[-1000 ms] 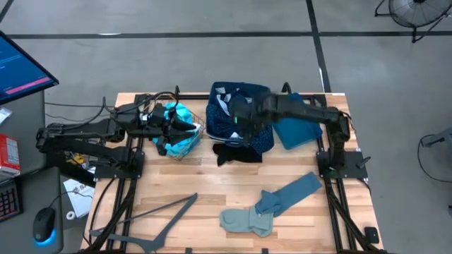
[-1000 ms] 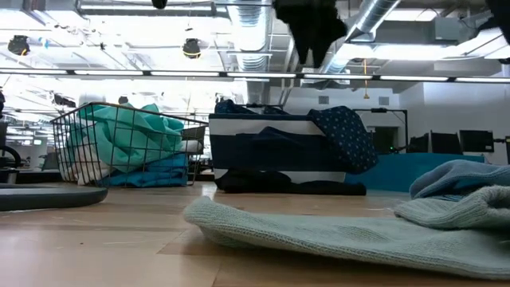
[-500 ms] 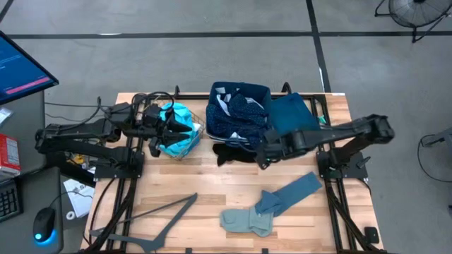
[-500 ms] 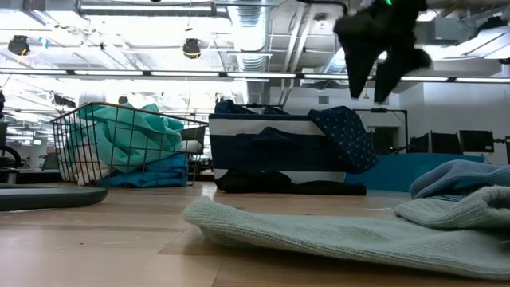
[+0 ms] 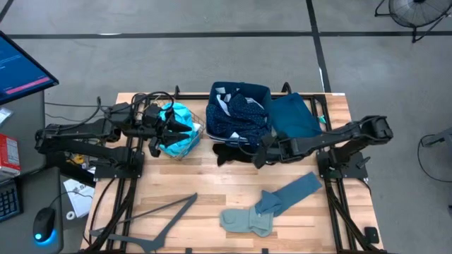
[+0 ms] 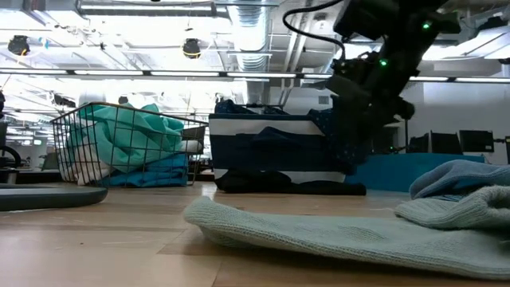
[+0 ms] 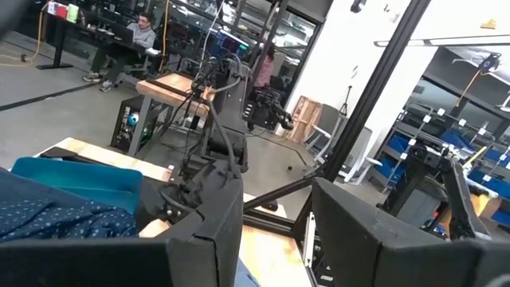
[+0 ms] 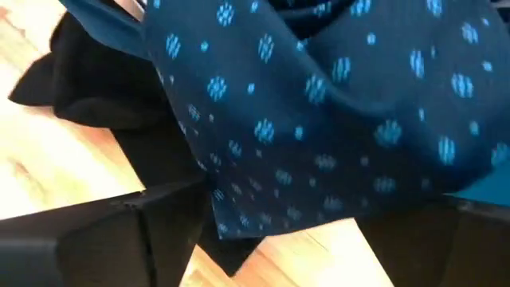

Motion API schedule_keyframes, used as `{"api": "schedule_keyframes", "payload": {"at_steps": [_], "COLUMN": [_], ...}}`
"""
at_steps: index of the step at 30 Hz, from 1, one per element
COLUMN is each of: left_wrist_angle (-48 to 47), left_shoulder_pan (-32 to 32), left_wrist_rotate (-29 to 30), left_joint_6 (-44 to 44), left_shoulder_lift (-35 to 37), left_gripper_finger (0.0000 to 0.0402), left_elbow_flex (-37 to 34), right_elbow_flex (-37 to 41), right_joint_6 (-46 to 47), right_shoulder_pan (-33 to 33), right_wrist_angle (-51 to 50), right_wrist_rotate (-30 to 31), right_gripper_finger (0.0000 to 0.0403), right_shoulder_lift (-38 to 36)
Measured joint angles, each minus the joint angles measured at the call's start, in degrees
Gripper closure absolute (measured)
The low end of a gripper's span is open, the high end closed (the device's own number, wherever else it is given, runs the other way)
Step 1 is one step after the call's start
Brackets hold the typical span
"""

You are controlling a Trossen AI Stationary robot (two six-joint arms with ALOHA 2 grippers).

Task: Pick & Place Cloths
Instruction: Put the blue polo shirt into the blue laundry bin

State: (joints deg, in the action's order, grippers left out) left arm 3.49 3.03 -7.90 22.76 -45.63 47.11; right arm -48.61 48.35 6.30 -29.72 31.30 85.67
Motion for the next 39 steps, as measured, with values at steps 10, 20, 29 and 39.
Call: {"api": "schedule_keyframes", "payload": {"at_steps": [10,20,29,39], "left_wrist_angle": [0.11,0.50,0.50,0.47], "left_shoulder_pan": [-0.01,0.00,0.00,-0.02], "left_wrist_rotate": [0.11,0.14,0.92,4.80], "left_joint_6": [0.18,0.61,2.02,1.66], "left_shoulder_lift": [0.00,0.00,0.00,-0.14], "left_gripper_finger": [0.0266,0.0266,0.0266,0.0266], "left_elbow_flex": [0.00,0.00,0.00,0.00], "right_elbow_flex": [-1.62,-18.75,-21.33,-21.46], "right_joint_6": [0.26,-13.41,-20.43,-21.21], "right_shoulder_pan": [-1.05,-5.09,-21.65,-30.69], "right_wrist_angle": [-0.20,0.49,0.99,6.84], "right_wrist_rotate": [-11.58,-7.59,-9.88,-21.67], "right_gripper_finger": [0.0384,0.0401,0.0402,0.0403], "right_shoulder_lift": [-4.28,-11.65,-5.68,16.93]}}
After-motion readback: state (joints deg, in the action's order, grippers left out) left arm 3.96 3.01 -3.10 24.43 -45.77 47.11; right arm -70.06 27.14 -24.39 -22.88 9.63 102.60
